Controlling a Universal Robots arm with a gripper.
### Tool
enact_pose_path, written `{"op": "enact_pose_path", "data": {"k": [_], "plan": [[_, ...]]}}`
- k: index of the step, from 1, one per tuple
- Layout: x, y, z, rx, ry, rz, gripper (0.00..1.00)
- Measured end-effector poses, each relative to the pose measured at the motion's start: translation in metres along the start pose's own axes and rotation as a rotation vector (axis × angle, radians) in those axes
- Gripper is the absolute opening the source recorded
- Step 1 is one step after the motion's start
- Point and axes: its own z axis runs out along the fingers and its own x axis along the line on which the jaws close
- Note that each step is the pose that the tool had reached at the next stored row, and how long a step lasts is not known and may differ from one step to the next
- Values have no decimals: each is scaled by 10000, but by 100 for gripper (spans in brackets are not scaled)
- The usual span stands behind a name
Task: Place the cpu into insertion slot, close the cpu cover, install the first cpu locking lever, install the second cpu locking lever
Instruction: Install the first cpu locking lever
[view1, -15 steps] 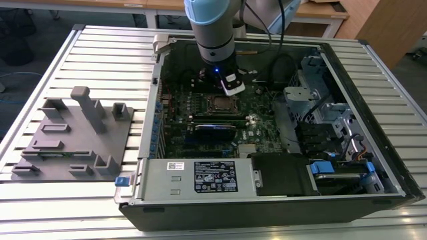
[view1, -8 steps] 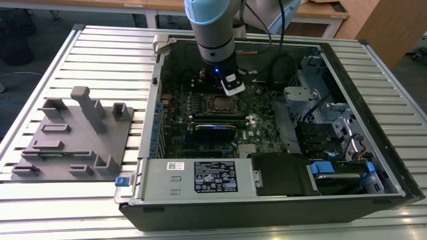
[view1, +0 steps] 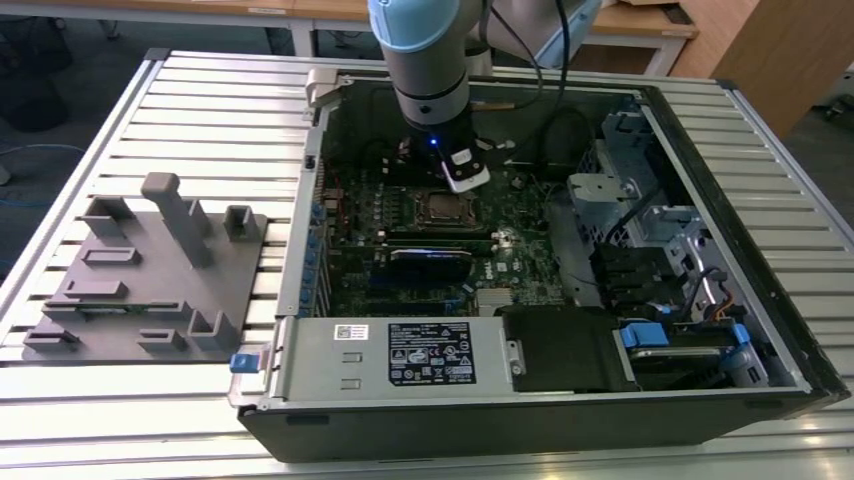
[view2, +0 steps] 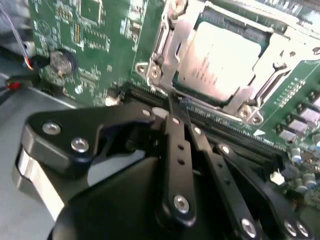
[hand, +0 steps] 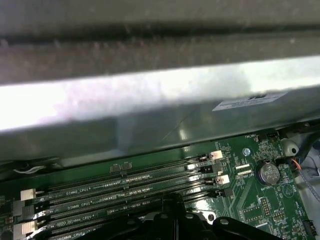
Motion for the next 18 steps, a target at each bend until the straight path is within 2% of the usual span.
{"op": "enact_pose_path", "data": {"k": [2, 9, 18], "plan": [[0, 0, 0, -31, 6, 8, 10], [-2, 4, -11, -42, 6, 11, 10], [-24, 35, -119, -41, 7, 10, 10]]}}
